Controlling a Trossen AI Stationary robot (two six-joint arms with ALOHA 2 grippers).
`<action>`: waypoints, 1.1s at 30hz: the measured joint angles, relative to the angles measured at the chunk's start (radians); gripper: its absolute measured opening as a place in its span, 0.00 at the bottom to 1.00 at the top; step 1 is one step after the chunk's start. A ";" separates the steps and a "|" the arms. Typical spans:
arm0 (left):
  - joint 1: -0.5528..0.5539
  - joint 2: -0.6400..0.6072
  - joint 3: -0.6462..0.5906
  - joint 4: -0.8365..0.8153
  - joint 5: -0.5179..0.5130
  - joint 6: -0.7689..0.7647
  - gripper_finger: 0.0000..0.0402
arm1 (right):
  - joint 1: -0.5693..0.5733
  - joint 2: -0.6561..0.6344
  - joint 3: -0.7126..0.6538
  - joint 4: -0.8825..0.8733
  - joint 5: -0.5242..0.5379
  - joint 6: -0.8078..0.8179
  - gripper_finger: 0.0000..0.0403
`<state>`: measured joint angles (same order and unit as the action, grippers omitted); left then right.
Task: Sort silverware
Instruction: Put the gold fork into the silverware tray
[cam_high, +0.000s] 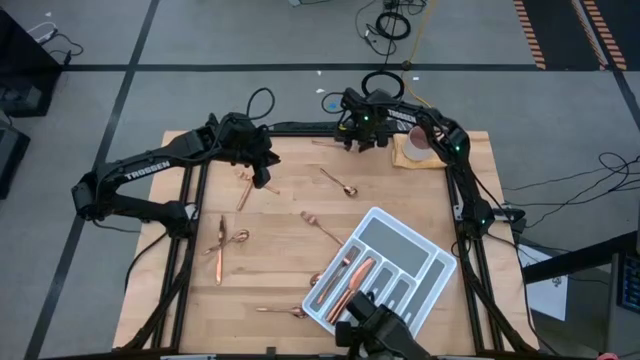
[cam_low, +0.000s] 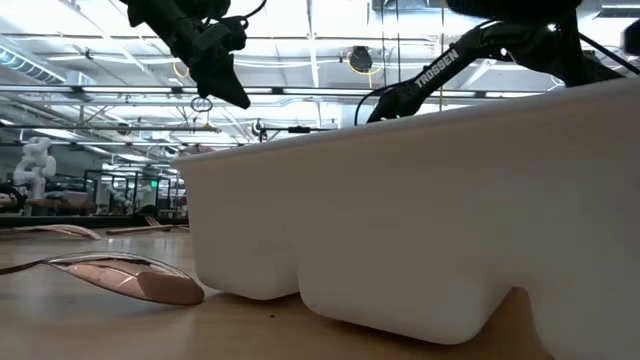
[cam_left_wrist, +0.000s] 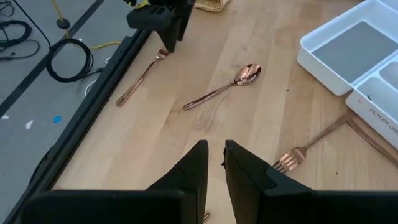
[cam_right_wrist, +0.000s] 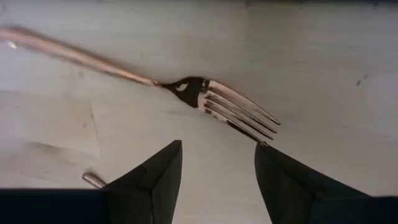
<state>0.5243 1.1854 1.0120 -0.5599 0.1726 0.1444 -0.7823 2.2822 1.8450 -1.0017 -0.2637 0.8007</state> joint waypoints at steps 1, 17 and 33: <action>0.000 0.000 0.000 -0.001 0.000 0.000 0.15 | -0.006 0.000 0.000 0.008 0.002 0.002 0.47; 0.000 0.000 0.000 0.000 0.000 0.003 0.15 | -0.075 0.000 0.000 0.091 -0.015 -0.007 0.46; 0.033 0.000 0.000 -0.003 0.000 0.030 0.15 | -0.080 0.000 0.001 0.139 -0.004 0.001 0.46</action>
<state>0.5576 1.1855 1.0119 -0.5625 0.1726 0.1741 -0.8619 2.2822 1.8458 -0.8631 -0.2677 0.8020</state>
